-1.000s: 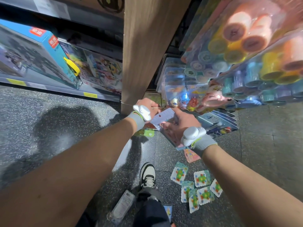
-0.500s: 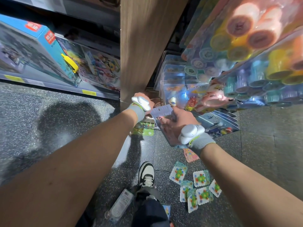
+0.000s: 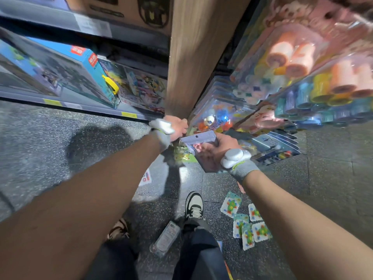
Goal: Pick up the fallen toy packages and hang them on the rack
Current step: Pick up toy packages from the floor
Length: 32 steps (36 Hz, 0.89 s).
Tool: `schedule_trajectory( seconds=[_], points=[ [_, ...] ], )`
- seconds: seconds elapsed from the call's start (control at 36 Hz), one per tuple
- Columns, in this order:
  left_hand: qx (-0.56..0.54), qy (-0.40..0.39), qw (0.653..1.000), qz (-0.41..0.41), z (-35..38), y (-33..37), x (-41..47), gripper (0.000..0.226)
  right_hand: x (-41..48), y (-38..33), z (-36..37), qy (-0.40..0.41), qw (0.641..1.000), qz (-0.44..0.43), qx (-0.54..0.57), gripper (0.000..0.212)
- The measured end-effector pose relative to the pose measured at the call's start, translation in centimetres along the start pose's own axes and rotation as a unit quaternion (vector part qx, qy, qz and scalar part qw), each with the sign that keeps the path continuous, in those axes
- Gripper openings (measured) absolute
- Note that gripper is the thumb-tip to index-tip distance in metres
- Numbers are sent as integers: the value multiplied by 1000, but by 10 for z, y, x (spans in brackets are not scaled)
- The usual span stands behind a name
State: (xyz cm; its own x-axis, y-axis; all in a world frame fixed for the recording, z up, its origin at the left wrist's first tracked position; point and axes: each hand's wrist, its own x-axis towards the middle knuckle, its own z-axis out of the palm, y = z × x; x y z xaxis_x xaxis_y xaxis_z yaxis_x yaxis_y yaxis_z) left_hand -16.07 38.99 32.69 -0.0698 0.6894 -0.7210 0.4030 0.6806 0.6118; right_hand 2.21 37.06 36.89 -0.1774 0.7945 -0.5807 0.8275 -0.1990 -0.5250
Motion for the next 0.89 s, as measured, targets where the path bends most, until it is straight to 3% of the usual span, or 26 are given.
schedule_trajectory(
  seconds=[0.11,0.17,0.28,0.44,0.53,0.78,0.89],
  points=[
    [-51,-19,999,3,-3,-3,-42,41,-17,-16,3,-11,997,33,69,18],
    [-63,-13,998,18,-4,-2,-62,39,-17,-18,6,-9,998,27,51,10],
    [-74,-46,996,37,-34,3,-124,32,-51,-55,-4,-22,999,6,48,24],
    [20,-41,993,107,-92,33,-185,21,-107,-116,-34,-6,999,-30,37,26],
    [9,-50,991,121,-125,66,-222,21,-138,-148,-59,27,996,-70,54,17],
    [51,-1,979,199,-182,156,-287,17,-182,-225,-138,117,980,-146,64,38],
    [114,61,957,259,-211,194,-317,20,-210,-257,-177,184,959,-205,70,16]
  ],
)
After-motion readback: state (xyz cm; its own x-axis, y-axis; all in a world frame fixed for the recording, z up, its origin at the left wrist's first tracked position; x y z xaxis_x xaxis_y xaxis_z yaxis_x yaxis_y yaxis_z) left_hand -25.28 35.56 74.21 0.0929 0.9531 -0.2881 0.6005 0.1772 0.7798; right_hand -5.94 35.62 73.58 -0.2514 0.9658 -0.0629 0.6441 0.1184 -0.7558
